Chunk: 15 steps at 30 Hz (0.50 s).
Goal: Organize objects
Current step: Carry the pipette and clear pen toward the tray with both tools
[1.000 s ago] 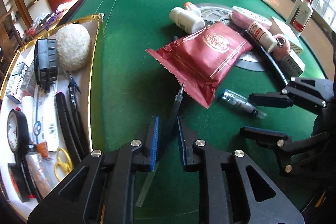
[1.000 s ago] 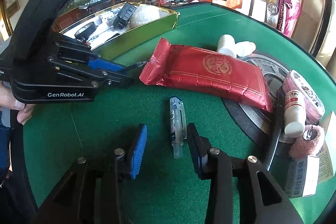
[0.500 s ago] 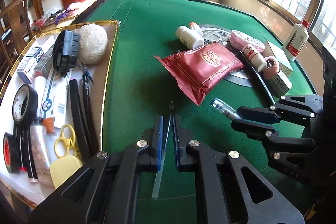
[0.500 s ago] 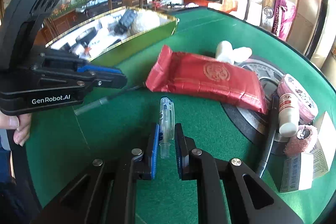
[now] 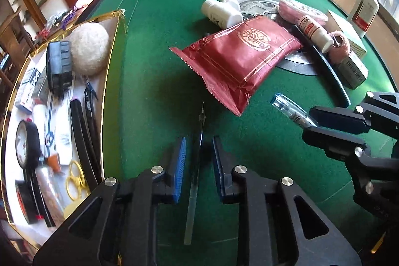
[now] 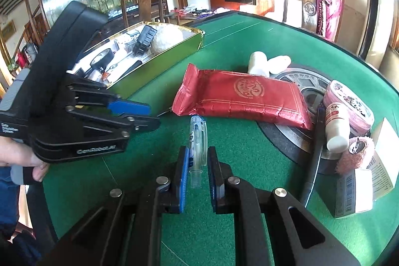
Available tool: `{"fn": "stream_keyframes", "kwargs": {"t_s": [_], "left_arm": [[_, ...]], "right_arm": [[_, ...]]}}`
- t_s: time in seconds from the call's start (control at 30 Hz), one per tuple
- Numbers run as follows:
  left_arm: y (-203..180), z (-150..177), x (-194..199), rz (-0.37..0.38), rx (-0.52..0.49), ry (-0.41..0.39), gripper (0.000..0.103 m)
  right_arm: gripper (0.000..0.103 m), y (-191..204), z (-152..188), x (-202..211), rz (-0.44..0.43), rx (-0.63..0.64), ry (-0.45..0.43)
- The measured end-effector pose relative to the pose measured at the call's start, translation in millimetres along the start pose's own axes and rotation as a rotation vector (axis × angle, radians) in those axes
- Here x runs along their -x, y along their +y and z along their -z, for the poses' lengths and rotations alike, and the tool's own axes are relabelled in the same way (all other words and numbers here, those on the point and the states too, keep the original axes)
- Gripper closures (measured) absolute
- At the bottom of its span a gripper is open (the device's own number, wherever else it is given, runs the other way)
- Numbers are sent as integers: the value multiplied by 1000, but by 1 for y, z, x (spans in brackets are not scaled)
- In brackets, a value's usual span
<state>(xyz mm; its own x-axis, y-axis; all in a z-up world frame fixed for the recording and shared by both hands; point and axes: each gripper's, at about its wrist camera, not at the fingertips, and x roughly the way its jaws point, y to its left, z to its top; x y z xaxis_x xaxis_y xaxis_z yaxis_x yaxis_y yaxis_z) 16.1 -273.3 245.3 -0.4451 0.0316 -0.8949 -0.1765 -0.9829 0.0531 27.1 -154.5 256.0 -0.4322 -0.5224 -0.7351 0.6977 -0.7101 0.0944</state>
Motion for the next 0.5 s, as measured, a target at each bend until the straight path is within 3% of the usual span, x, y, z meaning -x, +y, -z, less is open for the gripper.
{"fn": "stream_keyframes", "kwargs": {"t_s": [0.1, 0.17, 0.5], "left_arm": [[-5, -2, -2, 0, -9, -8, 97], [-11, 4, 1, -36, -18, -38, 98], [23, 30, 33, 112, 181, -152, 98]], "right_arm": [[90, -2, 0, 1, -9, -12, -2], [90, -5, 0, 3, -8, -22, -8], [90, -7, -3, 12, -15, -47, -47]]}}
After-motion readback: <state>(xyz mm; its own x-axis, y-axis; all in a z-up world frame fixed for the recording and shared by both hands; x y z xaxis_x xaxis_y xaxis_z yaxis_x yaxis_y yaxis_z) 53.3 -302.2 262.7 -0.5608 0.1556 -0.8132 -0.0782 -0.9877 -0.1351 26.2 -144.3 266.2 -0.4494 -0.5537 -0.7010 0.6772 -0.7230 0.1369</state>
